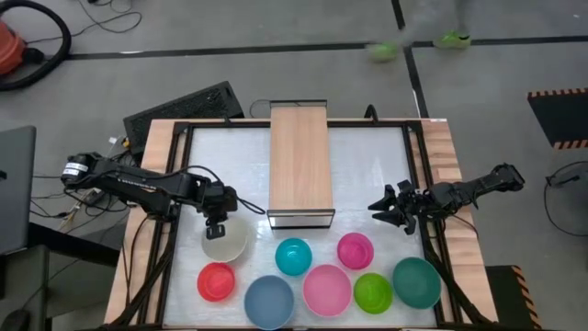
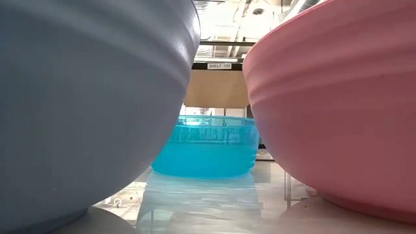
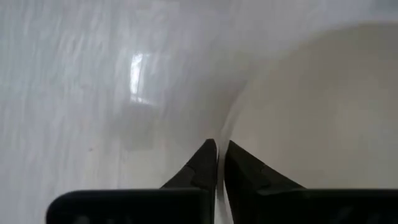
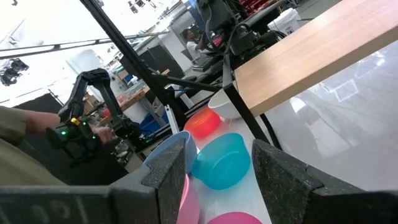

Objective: Place and stack bowls onto a shelf
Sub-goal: Put the white bowl on the shelf

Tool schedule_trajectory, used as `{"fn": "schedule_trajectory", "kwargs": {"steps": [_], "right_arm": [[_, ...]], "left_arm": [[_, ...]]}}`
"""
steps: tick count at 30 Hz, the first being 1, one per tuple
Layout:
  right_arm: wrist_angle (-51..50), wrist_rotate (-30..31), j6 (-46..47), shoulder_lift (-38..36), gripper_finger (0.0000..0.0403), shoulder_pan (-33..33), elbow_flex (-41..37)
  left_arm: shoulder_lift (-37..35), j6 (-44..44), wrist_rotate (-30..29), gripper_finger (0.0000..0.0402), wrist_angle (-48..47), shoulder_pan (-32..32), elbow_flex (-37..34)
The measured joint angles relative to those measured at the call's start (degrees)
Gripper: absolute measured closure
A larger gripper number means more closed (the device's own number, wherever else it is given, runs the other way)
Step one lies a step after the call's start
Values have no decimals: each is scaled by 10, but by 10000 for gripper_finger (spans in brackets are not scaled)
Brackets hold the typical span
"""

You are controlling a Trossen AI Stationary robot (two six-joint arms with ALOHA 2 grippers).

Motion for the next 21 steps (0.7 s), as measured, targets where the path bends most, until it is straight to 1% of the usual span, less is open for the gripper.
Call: {"fn": "schedule_trajectory", "kwargs": {"steps": [8, 12, 17, 21], "right_arm": [[3, 4, 1, 0, 194, -1, 0], [25, 11, 71, 0, 194, -7, 5], [163, 0, 93, -1, 194, -7, 10], [228, 8, 125, -1, 194, -9, 10]], "left_arm": [[0, -11, -10, 401, 5, 0, 1], [0, -31, -18, 401, -2, 0, 22], [0, -65, -9, 401, -68, 1, 97], [0, -127, -11, 401, -173, 4, 193]]}}
